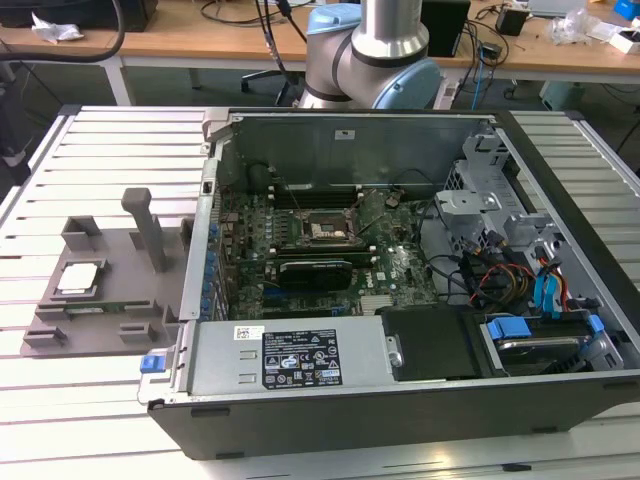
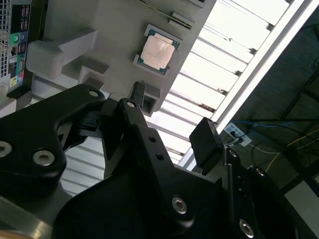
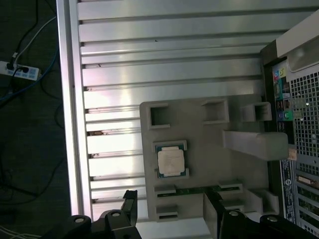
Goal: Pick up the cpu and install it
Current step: 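Pick up the cpu and move it towards the insertion slot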
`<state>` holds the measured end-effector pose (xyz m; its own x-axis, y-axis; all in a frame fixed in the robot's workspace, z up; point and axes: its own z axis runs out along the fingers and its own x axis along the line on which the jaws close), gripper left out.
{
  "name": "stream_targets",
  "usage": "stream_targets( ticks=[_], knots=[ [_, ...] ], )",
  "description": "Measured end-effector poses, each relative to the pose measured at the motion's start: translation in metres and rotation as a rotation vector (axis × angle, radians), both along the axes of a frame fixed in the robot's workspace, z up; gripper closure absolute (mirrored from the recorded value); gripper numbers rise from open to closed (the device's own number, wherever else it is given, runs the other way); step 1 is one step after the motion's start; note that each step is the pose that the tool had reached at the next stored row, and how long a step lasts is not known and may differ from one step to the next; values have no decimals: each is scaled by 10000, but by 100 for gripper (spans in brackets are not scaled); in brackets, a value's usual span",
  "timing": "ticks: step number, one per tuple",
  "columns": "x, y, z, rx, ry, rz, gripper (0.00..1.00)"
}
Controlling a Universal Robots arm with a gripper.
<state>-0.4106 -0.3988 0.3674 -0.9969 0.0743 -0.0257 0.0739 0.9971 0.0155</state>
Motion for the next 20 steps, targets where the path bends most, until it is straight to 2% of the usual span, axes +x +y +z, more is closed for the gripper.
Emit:
stream_targets(
  ticks=[20],
  knots=[
    [0, 0, -75, -1, 1, 0, 36]
  ],
)
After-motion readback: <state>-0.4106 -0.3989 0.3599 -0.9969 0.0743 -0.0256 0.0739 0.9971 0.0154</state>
